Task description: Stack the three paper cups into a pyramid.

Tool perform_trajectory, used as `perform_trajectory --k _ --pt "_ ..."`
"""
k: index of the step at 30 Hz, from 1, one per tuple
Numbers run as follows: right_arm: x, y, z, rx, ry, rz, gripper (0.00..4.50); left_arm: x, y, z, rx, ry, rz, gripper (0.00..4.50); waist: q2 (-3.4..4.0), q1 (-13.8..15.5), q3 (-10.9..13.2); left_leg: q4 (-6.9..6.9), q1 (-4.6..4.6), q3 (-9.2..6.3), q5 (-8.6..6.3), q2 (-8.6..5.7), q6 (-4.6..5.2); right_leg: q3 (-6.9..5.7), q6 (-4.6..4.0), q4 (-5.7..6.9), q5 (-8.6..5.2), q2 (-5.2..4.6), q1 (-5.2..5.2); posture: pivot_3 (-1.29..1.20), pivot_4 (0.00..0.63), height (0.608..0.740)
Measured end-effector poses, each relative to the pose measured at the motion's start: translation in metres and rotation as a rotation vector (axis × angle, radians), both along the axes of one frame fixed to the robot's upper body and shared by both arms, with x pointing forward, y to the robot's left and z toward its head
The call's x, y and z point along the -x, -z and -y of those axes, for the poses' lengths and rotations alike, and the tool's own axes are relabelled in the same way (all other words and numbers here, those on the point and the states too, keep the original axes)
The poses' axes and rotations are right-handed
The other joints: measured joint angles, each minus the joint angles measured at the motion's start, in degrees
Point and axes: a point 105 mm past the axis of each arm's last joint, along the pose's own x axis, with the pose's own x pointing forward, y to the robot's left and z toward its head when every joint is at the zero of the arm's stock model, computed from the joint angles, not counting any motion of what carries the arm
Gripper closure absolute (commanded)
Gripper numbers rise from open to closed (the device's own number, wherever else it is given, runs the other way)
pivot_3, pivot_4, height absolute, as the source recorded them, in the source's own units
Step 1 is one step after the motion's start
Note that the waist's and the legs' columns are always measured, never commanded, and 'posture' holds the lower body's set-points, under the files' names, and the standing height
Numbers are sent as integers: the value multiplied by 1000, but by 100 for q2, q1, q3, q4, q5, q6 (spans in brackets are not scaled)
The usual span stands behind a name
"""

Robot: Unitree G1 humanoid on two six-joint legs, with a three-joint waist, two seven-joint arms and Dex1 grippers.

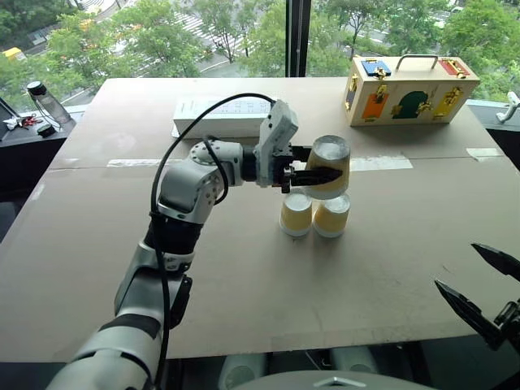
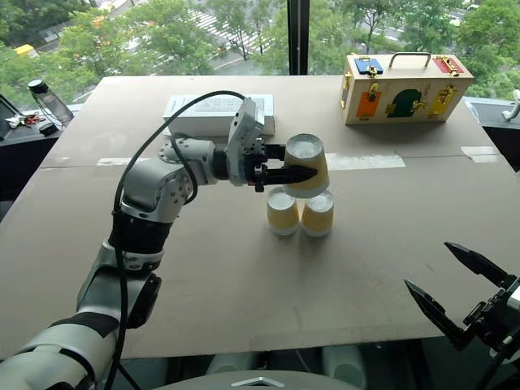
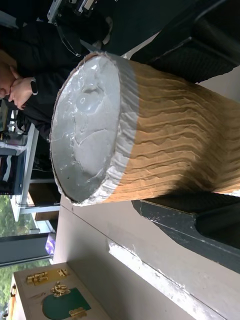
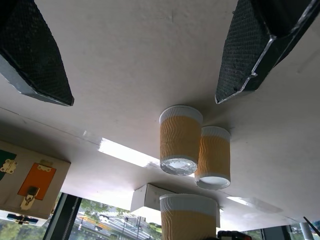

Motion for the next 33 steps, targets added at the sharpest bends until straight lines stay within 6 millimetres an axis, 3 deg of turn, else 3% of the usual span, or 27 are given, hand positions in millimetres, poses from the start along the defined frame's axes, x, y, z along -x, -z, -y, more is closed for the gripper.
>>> perform_trajectory --k 6,23,28,33 --pt "0 1 6 -17 2 -6 0 1 19 -11 -26 -28 -35 2033 1 43 2 0 -3 -1 0 0 0 -2 -1 -1 0 -2 -2 0 150 740" --pt "-4 -5 1 -19 -7 7 0 2 26 1 -10 -14 -10 2033 0 107 1 1 -4 -2 0 -1 0 -4 -1 -2 0 -1 -2 0 150 740" --pt "-5 -4 -1 -27 -10 1 0 -1 29 2 -12 -17 -14 71 0 107 2 1 -5 -2 0 -2 0 -4 -1 -2 0 -1 -2 0 150 740" --pt "-6 -3 -2 -29 -16 6 0 0 29 3 -10 -14 -13 71 0 107 2 1 -5 -3 0 -1 0 -4 -1 -2 0 -1 -2 0 150 740"
